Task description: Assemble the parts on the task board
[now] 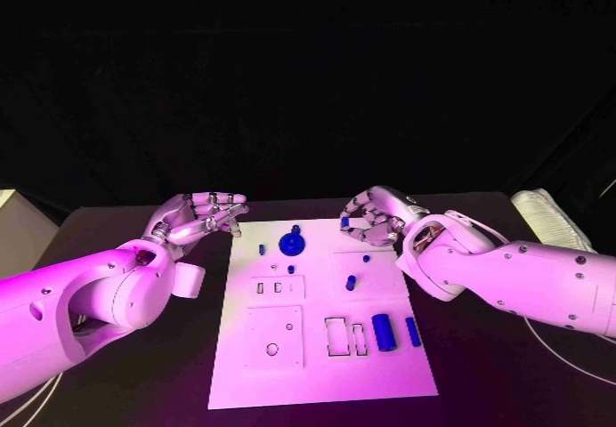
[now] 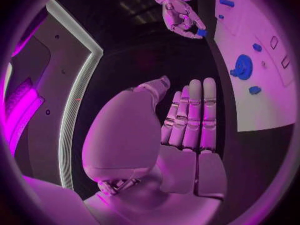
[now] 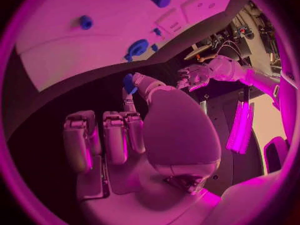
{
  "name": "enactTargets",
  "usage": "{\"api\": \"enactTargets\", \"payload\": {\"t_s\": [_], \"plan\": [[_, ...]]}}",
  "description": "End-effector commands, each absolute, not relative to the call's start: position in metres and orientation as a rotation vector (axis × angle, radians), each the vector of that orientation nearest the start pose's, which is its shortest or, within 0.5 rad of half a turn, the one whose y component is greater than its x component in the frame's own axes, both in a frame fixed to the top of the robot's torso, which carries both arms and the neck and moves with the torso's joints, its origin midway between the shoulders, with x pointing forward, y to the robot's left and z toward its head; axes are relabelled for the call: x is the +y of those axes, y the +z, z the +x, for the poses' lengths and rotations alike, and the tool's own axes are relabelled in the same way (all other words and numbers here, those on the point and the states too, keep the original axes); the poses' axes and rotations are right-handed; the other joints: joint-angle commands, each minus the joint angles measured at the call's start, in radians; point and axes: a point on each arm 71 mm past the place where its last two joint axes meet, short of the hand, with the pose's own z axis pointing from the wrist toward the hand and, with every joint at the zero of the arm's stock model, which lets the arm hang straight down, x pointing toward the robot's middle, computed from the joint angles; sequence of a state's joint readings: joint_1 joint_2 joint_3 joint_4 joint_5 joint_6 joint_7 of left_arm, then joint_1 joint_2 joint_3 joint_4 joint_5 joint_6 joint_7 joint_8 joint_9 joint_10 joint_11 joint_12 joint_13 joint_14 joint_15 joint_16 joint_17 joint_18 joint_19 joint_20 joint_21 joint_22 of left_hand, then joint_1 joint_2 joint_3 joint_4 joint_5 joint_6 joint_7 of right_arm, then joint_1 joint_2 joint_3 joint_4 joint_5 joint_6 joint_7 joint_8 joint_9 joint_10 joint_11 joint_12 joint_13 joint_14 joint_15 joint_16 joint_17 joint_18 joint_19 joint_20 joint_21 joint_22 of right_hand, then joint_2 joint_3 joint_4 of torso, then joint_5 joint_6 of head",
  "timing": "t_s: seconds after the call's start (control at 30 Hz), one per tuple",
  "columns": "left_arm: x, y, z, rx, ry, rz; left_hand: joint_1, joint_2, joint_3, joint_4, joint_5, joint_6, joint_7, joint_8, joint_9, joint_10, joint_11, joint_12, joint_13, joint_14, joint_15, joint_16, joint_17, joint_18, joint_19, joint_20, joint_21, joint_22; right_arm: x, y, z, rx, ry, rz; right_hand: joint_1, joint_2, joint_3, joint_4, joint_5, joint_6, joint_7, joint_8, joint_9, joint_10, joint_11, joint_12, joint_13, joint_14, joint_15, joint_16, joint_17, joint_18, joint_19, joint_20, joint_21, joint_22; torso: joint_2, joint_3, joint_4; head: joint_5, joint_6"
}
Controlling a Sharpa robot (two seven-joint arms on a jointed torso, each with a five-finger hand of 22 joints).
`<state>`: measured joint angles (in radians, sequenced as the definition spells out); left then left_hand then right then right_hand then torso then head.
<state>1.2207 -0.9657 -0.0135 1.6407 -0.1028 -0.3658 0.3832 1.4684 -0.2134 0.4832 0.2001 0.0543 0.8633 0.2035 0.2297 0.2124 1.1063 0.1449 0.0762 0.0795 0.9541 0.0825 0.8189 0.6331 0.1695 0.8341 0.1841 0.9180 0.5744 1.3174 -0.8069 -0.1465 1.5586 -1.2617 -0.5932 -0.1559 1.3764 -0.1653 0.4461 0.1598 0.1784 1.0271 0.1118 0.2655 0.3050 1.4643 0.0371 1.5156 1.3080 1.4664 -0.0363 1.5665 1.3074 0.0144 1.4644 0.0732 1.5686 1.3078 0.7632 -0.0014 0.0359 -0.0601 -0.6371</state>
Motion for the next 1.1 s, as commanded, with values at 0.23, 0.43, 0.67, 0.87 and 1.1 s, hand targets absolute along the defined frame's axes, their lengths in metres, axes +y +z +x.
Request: {"api": "enactTargets", "payload": {"t_s": [0.23, 0.43, 0.67, 0.87, 1.1], "plan": [[0.228, -0.149, 0.475, 1.396, -1.508, -0.981, -0.005, 0.000, 0.006, 0.003, -0.003, -0.001, 0.005, -0.002, 0.002, 0.002, 0.002, 0.001, 0.000, -0.006, 0.000, 0.004, -0.001, 0.013, -0.008, -0.003, 0.006, 0.002, -0.130, -0.176, 0.468, 1.598, 0.681, 0.061, -0.004, 0.010, 0.008, 0.000, 0.004, 0.000, 0.000, 0.006, 0.010, 0.057, -0.005, -0.003, 0.206, 0.104, 0.000, 0.004, 0.263, -0.014, 0.106, -0.004, 0.002, 0.263, -0.015, -0.0129, 0.0096, 0.018, -0.022], [0.225, -0.150, 0.475, 1.409, -1.507, -0.979, -0.006, 0.000, 0.006, 0.003, -0.003, -0.001, 0.006, -0.002, 0.002, 0.002, 0.002, 0.001, 0.000, -0.006, 0.000, 0.005, -0.001, 0.013, -0.008, -0.003, 0.007, 0.002, -0.103, -0.192, 0.455, 1.630, 0.690, 0.023, -0.004, 0.008, 0.009, -0.003, 0.004, -0.003, 0.001, 0.006, 0.010, 0.056, -0.004, -0.004, 0.205, 0.104, 0.001, 0.004, 0.263, -0.014, 0.106, -0.003, 0.002, 0.263, -0.017, -0.0169, 0.0120, 0.031, -0.033], [0.222, -0.150, 0.475, 1.421, -1.506, -0.974, -0.009, -0.001, 0.006, 0.004, -0.003, 0.001, 0.006, -0.001, 0.003, 0.005, 0.002, 0.002, 0.001, -0.004, 0.000, 0.008, -0.001, 0.013, -0.009, -0.003, 0.009, 0.003, -0.080, -0.203, 0.447, 1.654, 0.692, -0.010, -0.006, 0.007, 0.009, -0.004, 0.004, -0.005, 0.002, 0.006, 0.010, 0.056, -0.003, -0.004, 0.206, 0.104, 0.002, 0.004, 0.263, -0.014, 0.106, -0.003, 0.002, 0.263, -0.015, -0.0158, 0.0117, 0.038, -0.037], [0.220, -0.151, 0.475, 1.427, -1.508, -0.973, -0.009, -0.001, 0.006, 0.004, -0.003, 0.001, 0.006, -0.001, 0.003, 0.006, 0.002, 0.003, 0.001, -0.003, 0.000, 0.008, -0.001, 0.013, -0.009, -0.003, 0.010, 0.003, -0.071, -0.210, 0.445, 1.670, 0.684, -0.027, -0.013, 0.002, 0.008, -0.005, 0.003, -0.010, 0.005, 0.006, 0.010, 0.054, -0.001, -0.006, 0.204, 0.104, 0.004, 0.004, 0.263, -0.014, 0.106, -0.001, 0.002, 0.263, -0.014, -0.0149, 0.0130, 0.036, -0.042], [0.220, -0.151, 0.475, 1.431, -1.508, -0.973, -0.009, -0.001, 0.006, 0.004, -0.003, 0.001, 0.006, -0.001, 0.003, 0.006, 0.002, 0.003, 0.001, -0.003, 0.000, 0.008, -0.001, 0.013, -0.009, -0.003, 0.010, 0.003, -0.067, -0.216, 0.442, 1.691, 0.668, -0.053, -0.015, -0.001, 0.008, -0.006, 0.003, -0.011, 0.005, 0.006, 0.010, 0.055, 0.000, -0.006, 0.205, 0.104, 0.004, 0.004, 0.263, -0.014, 0.106, -0.001, 0.002, 0.263, -0.015, -0.0140, 0.0116, 0.040, -0.046]]}}
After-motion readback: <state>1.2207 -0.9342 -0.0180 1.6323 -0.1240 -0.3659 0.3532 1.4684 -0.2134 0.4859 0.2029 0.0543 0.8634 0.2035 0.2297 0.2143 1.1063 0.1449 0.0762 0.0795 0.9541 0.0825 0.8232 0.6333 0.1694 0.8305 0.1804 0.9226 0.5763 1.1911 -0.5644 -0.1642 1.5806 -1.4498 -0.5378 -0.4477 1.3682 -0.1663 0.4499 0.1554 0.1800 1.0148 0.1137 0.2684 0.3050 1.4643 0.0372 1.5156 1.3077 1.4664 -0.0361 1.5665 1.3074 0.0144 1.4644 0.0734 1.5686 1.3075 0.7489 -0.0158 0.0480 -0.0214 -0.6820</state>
